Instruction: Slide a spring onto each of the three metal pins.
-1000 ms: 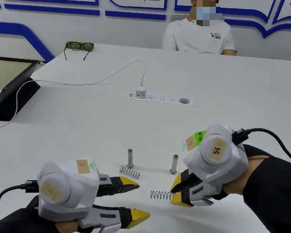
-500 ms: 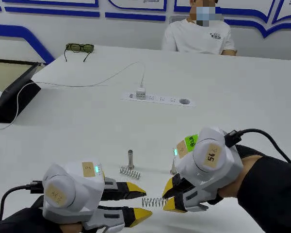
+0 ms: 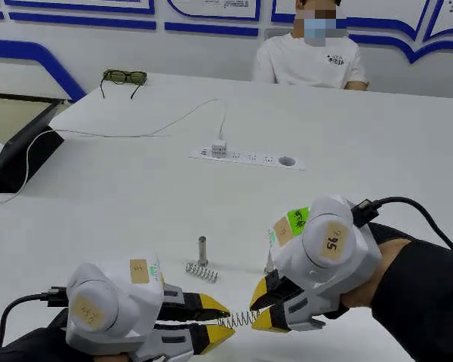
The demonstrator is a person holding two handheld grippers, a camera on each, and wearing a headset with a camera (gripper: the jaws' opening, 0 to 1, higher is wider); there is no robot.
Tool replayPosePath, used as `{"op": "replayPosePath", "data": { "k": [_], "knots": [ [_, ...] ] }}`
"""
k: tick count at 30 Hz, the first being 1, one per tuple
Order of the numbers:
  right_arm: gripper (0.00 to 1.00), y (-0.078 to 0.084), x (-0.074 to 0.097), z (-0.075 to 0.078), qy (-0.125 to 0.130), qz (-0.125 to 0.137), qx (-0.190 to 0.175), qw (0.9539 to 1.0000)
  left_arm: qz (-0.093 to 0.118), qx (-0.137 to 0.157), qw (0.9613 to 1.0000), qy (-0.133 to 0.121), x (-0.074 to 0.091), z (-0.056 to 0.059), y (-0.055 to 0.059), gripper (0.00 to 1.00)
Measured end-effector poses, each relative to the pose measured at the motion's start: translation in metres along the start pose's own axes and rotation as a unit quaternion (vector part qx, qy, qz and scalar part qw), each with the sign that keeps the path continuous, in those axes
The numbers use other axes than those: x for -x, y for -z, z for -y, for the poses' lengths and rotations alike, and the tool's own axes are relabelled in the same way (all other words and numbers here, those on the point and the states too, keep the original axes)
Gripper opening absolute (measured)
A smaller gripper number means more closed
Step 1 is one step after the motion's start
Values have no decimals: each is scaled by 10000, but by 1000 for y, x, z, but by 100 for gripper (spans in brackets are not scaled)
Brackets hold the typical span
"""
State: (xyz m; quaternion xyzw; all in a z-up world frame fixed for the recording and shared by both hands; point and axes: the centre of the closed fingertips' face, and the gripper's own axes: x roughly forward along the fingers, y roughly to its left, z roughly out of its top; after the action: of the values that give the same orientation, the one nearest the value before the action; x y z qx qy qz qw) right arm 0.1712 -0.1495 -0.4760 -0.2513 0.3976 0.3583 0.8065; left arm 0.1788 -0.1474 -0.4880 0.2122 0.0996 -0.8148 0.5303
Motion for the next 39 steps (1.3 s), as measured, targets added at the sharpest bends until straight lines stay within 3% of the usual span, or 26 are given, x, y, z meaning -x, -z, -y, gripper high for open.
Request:
{"op": "replayPosePath", "data": {
  "k": [8, 16, 28, 39],
  "knots": [
    [12, -24, 10, -2, 46, 243, 78, 9997, 11, -36, 10000, 11, 1, 1, -1, 12],
    [12, -40, 9, -4, 78, 331, 237, 9991, 22, -64, 10000, 54, -1, 4, -3, 11],
    [12, -47, 5, -4, 53, 456, 233, 9987, 46, -32, 10000, 61, -3, 5, -4, 11],
    [14, -41, 6, -3, 76, 467, 70, 9989, 145, 12, 9999, 12, -1, 3, -8, 11]
  ]
}}
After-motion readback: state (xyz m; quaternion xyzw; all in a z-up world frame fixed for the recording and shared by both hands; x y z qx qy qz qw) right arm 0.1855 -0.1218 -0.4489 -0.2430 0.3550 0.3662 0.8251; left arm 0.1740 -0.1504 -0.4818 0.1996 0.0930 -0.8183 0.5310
